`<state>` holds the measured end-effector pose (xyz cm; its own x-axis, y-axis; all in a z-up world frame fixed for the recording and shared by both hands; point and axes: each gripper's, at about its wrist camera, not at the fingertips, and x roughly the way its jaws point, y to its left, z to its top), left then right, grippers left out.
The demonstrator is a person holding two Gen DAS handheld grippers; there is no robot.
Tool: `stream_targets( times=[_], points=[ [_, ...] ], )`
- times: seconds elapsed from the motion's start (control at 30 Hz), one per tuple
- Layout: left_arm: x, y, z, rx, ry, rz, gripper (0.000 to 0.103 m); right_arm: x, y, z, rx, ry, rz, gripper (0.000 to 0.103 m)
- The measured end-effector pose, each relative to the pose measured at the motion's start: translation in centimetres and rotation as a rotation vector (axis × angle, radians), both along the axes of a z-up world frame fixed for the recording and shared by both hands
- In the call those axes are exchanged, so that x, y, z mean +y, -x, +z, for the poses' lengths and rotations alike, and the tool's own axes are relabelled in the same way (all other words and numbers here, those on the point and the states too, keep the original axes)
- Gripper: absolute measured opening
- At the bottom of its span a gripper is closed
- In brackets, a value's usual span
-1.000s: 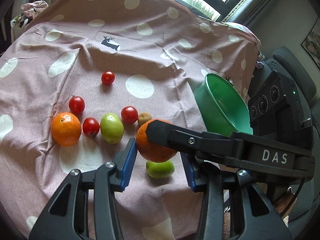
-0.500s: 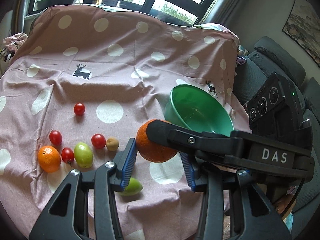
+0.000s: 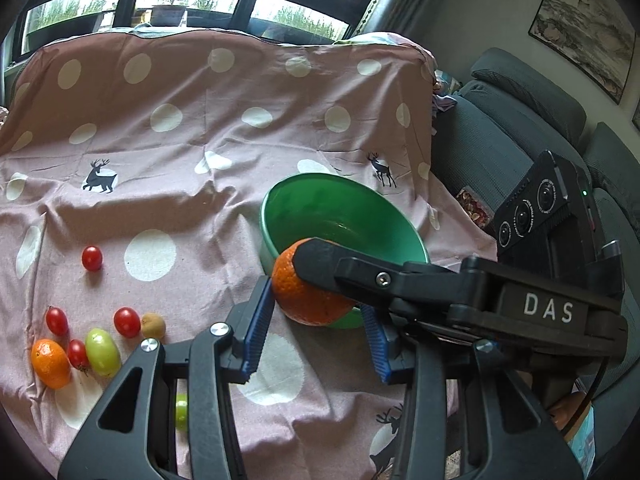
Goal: Organize fruits
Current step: 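Carry the held orange with the right gripper over the green bowl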
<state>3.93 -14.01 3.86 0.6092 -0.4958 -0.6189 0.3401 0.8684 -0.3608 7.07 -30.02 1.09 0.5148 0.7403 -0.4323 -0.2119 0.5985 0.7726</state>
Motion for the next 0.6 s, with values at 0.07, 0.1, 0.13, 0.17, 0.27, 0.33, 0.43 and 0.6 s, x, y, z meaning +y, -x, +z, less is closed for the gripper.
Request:
stream_targets(
  times=[0.07, 0.1, 0.13, 0.17, 0.27, 0.33, 0.43, 0.6],
  points=[
    [-0.7, -0.3, 0.0, -0.002, 0.001, -0.019, 0.042, -0.8, 0.0, 0.0, -0.002, -0.003, -0.019, 0.041],
    [-1.1, -0.4, 0.0, -0.002, 0.002, -0.029, 0.042, -1.1, 0.0, 0.0, -0.003, -0.002, -0.029, 0.041],
    [-1.5, -0.5, 0.0, -0.004, 0.003, -0.038, 0.042, -1.4, 0.0, -0.1, -0.004, -0.003, -0.038, 0.041],
    [-1.8, -0.6, -0.1, -0.006, 0.006, -0.047, 0.042, -1.7, 0.0, -0.1, -0.005, -0.004, -0.048, 0.041],
    [-2.9, -1.0, -0.2, -0.003, 0.014, -0.073, 0.042, -2.9, 0.1, -0.2, -0.005, -0.007, -0.075, 0.041],
    [-3.6, -1.3, -0.3, 0.003, 0.019, -0.088, 0.043, -3.6, 0.0, -0.4, -0.001, -0.012, -0.09, 0.041],
    [-4.6, -1.8, -0.6, 0.01, 0.021, -0.111, 0.043, -4.6, -0.1, -0.6, 0.008, -0.015, -0.115, 0.041],
    [-6.0, -2.4, -1.0, 0.018, 0.032, -0.146, 0.043, -5.9, -0.2, -0.9, 0.016, -0.012, -0.154, 0.041]
  ],
)
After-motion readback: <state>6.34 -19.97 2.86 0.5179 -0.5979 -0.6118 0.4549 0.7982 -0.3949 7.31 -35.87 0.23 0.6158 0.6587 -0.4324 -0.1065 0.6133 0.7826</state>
